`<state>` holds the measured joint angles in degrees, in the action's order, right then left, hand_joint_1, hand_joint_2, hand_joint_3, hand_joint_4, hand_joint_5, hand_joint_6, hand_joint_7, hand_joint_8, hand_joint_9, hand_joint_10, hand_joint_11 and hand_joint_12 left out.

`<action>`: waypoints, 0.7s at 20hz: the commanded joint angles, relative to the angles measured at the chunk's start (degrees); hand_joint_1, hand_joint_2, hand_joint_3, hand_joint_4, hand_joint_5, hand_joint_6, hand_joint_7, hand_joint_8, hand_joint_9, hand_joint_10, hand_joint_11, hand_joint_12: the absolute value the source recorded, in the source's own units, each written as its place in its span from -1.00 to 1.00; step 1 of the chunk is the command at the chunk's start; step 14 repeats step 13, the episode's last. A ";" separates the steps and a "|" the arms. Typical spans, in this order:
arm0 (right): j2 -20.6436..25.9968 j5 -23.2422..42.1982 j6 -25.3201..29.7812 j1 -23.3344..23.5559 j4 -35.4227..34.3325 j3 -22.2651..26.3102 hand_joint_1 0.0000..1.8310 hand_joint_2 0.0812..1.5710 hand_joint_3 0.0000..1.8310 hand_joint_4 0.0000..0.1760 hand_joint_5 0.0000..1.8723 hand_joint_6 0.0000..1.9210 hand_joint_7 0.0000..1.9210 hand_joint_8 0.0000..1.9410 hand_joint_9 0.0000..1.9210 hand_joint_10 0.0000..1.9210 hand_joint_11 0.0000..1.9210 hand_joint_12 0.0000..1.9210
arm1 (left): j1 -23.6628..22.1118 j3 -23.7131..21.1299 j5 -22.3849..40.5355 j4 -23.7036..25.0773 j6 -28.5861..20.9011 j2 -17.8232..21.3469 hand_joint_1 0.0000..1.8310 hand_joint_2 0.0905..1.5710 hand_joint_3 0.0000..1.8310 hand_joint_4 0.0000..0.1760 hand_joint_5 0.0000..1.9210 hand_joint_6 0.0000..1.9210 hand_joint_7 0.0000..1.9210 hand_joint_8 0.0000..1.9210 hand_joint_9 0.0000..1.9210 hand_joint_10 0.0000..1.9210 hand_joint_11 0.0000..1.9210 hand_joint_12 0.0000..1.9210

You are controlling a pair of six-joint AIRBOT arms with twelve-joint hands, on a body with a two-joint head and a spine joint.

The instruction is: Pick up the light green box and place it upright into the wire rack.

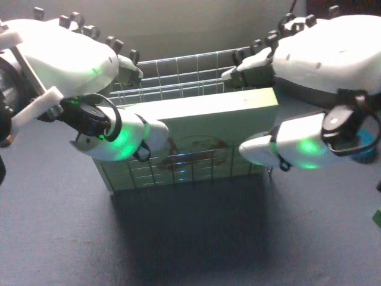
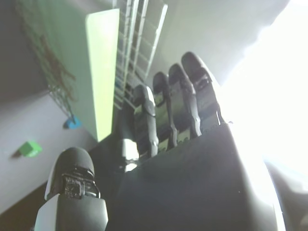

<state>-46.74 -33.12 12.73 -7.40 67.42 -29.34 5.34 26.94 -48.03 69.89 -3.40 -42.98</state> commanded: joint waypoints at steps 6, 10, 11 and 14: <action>2.51 0.71 -0.85 -0.02 3.25 2.45 -0.17 0.56 -0.99 -1.00 0.00 0.79 0.04 0.81 0.16 0.94 0.29 0.98 | -0.32 -1.48 -2.15 4.77 -1.53 -1.35 -0.48 0.55 -1.00 -1.00 -0.25 0.39 -0.28 0.45 -0.35 0.83 -0.33 0.92; 2.28 1.97 -0.74 -0.10 3.25 2.59 -0.14 0.72 -0.98 -1.00 0.22 1.00 0.42 1.00 0.65 1.00 0.88 1.00 | -0.22 -2.44 -2.95 4.77 -1.56 -1.47 -0.28 0.58 -0.99 -1.00 0.15 1.00 0.28 1.00 0.29 1.00 0.27 1.00; 2.11 2.13 -0.64 -0.04 3.25 2.59 -0.19 0.78 -0.97 -1.00 0.32 1.00 0.53 1.00 0.74 1.00 0.95 1.00 | -0.17 -2.58 -3.04 4.76 -1.56 -1.47 -0.30 0.62 -0.99 -1.00 0.20 1.00 0.35 1.00 0.36 1.00 0.33 1.00; 1.92 2.01 -0.63 0.07 3.27 2.59 -0.24 0.87 -1.00 0.66 0.45 1.00 0.63 1.00 0.80 1.00 0.98 1.00 | -0.29 -2.74 -3.58 4.76 -1.84 -1.49 -0.28 0.66 -1.00 -1.00 0.31 1.00 0.45 1.00 0.46 1.00 0.43 1.00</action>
